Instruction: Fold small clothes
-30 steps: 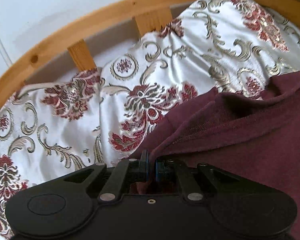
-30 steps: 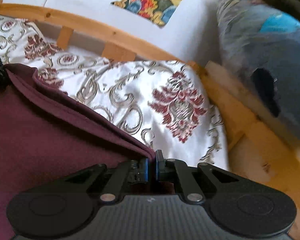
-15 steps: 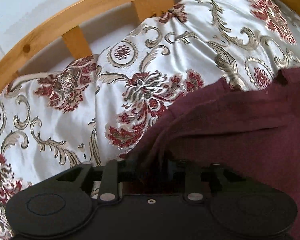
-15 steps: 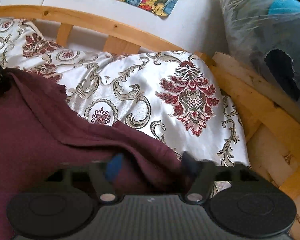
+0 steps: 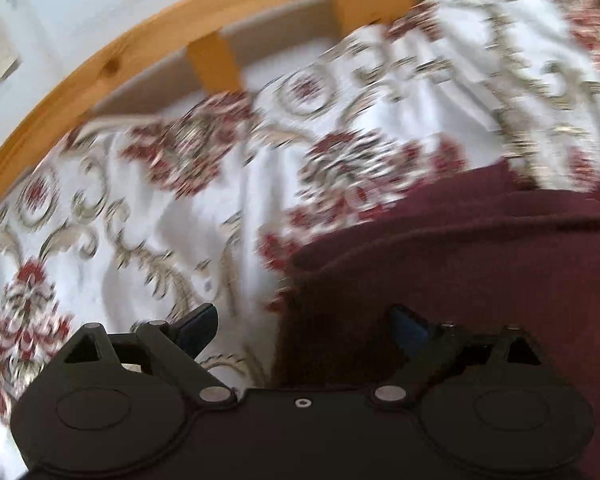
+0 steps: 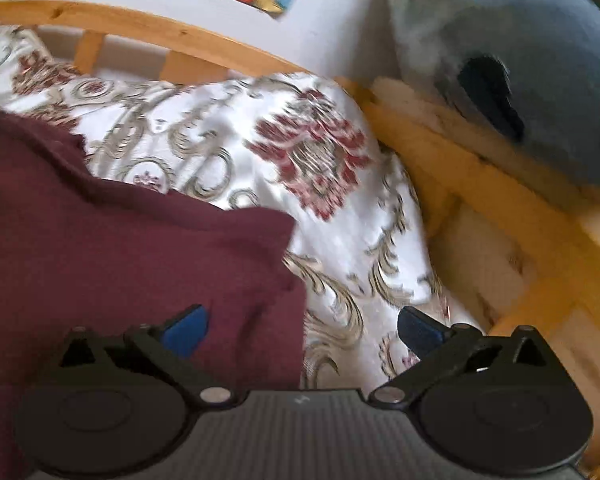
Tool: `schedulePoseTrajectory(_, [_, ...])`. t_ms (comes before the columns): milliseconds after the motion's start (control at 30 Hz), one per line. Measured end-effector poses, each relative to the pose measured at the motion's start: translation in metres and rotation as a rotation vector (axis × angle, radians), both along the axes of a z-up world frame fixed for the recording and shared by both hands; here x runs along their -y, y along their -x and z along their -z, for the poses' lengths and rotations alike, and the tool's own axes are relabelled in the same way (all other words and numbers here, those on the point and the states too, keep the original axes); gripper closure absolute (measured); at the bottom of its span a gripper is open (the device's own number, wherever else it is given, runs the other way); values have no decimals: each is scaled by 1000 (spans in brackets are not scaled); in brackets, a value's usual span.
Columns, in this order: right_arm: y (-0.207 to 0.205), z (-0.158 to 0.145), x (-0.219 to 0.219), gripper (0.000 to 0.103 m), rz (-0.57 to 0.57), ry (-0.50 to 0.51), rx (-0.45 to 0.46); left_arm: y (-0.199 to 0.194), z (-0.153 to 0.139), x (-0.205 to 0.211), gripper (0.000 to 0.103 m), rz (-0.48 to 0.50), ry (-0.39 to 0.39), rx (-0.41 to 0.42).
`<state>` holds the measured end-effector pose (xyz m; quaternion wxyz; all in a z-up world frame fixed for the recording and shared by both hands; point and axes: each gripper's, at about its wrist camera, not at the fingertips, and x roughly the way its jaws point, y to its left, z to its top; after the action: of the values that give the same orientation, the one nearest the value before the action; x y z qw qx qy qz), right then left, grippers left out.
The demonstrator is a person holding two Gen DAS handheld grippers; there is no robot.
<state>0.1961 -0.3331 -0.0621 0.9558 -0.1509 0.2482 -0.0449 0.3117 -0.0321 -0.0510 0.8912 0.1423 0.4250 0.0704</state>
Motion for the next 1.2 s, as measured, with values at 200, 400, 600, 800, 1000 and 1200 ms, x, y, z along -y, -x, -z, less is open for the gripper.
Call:
schedulePoseTrajectory(200, [8, -1, 7, 0, 27, -103, 13, -9, -1, -30, 3, -131, 197, -26])
schedulePoseTrajectory(400, [23, -18, 5, 0, 20, -148, 130, 2, -19, -49, 3, -191, 296, 38])
schedulePoseTrajectory(600, [27, -21, -7, 0, -4, -128, 131, 49, -34, -61, 1, -162, 404, 99])
schedulePoseTrajectory(800, [32, -19, -7, 0, 30, -206, 77, 115, -32, -58, 1, -121, 452, 113])
schedulePoseTrajectory(1000, [40, -17, -3, 0, 103, -208, 44, 163, -21, -34, 1, 10, 446, 31])
schedulePoseTrajectory(1200, [63, -23, 1, 0, 109, -231, 38, 193, -12, -16, 1, 79, 595, -39])
